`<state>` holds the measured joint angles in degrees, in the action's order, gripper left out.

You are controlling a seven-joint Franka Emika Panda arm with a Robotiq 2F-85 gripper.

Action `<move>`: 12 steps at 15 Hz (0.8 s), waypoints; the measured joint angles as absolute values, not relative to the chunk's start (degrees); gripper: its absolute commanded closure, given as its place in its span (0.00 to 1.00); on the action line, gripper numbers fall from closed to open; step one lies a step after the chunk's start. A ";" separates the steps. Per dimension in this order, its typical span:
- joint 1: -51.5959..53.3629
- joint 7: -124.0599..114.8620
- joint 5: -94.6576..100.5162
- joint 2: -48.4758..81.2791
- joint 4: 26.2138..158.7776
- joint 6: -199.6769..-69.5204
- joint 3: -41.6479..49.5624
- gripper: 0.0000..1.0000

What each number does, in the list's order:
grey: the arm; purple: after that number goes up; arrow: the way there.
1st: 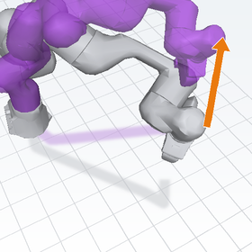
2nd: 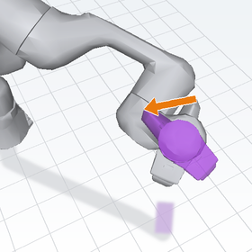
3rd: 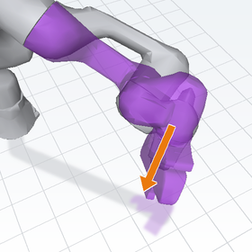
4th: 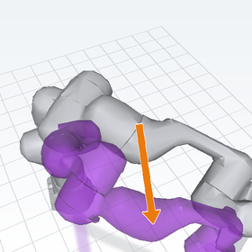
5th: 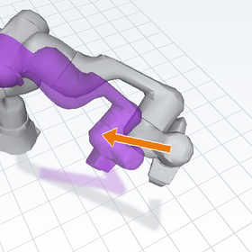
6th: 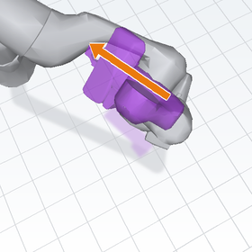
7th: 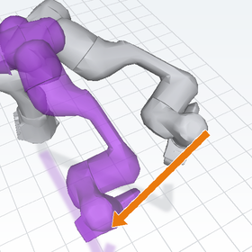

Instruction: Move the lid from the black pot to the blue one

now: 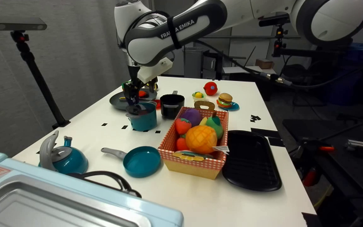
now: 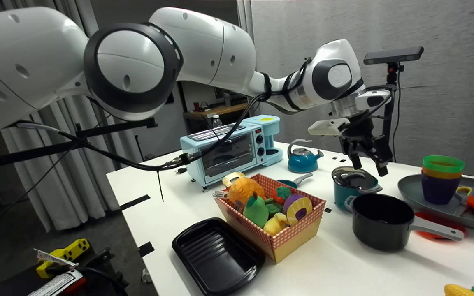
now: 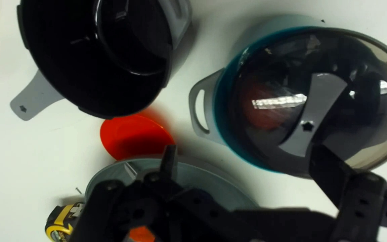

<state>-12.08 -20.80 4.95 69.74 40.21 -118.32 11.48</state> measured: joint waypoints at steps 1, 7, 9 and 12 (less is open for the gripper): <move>-12.38 -20.80 4.89 69.39 40.17 -118.32 11.39 0.00; -12.84 -20.59 4.89 66.03 40.31 -118.49 11.11 0.00; -12.84 -20.12 4.89 64.44 40.81 -119.03 10.92 0.00; -13.08 -18.12 4.89 61.18 42.75 -119.86 10.63 0.00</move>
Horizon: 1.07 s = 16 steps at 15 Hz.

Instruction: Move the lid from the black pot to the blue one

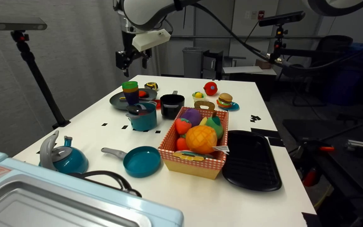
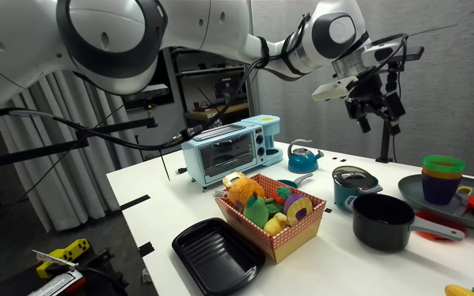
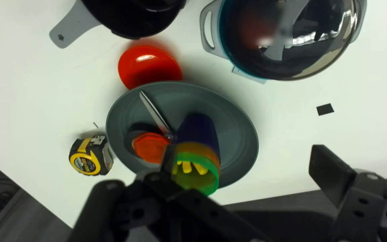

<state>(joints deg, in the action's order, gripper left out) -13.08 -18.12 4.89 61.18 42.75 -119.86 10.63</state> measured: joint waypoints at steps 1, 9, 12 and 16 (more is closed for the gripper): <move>-13.56 -16.82 4.88 59.52 43.73 -119.86 10.61 0.00; -19.20 -2.21 4.14 42.91 60.49 -116.18 8.78 0.00; -20.62 1.82 4.08 36.78 68.09 -115.32 8.70 0.00; -21.90 6.91 4.08 29.31 78.64 -115.40 8.70 0.00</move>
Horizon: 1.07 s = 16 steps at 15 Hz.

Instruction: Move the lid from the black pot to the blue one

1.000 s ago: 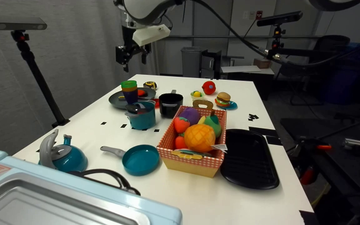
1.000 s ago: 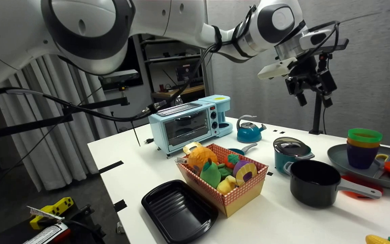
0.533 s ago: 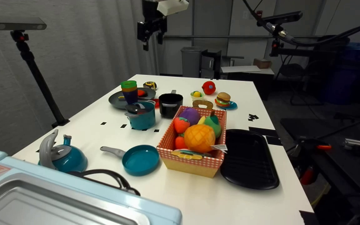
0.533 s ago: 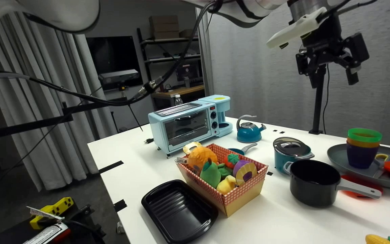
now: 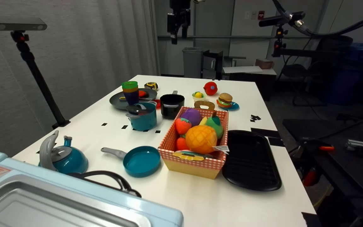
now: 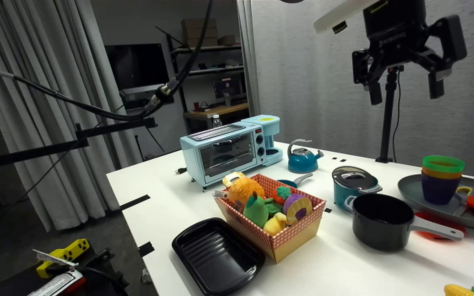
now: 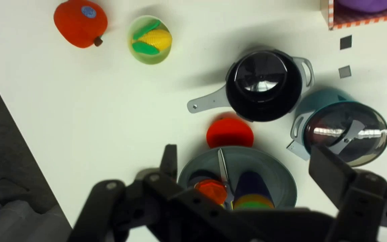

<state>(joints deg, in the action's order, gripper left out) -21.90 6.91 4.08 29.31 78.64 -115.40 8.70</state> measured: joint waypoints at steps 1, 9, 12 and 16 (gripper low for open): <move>-22.12 8.10 4.08 27.54 81.29 -115.63 8.70 0.00; -22.31 13.88 -0.33 17.13 98.02 -123.36 9.22 0.00; -22.30 15.62 -1.66 14.98 101.78 -126.56 9.32 0.00; -22.30 19.05 -1.75 13.10 104.88 -128.48 9.45 0.00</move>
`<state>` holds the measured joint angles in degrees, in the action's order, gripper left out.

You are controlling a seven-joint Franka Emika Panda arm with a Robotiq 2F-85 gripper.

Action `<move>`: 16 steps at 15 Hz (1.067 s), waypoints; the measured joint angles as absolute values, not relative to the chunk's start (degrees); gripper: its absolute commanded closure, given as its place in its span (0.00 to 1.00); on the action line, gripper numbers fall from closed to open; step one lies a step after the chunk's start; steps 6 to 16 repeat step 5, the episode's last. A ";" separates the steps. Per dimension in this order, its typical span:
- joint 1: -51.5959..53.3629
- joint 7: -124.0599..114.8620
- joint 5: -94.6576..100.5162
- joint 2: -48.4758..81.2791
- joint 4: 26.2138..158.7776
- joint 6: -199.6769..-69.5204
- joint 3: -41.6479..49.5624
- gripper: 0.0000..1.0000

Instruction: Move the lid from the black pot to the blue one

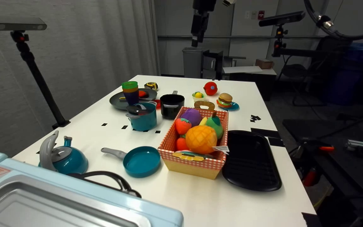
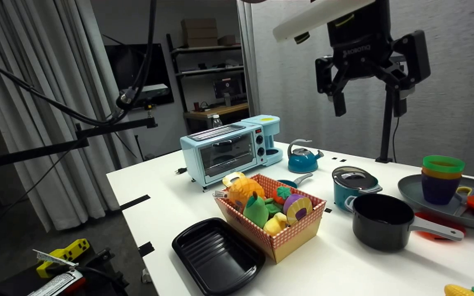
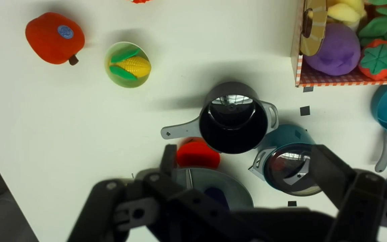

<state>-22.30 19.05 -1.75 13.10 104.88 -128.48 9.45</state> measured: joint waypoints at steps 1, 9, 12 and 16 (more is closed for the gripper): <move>-22.30 19.24 -1.75 12.85 105.20 -128.51 9.45 0.00; -22.30 19.42 -1.75 12.61 105.42 -128.51 9.45 0.00; -22.30 19.42 -1.75 12.61 105.42 -128.51 9.45 0.00; -22.30 19.42 -1.75 12.61 105.42 -128.51 9.45 0.00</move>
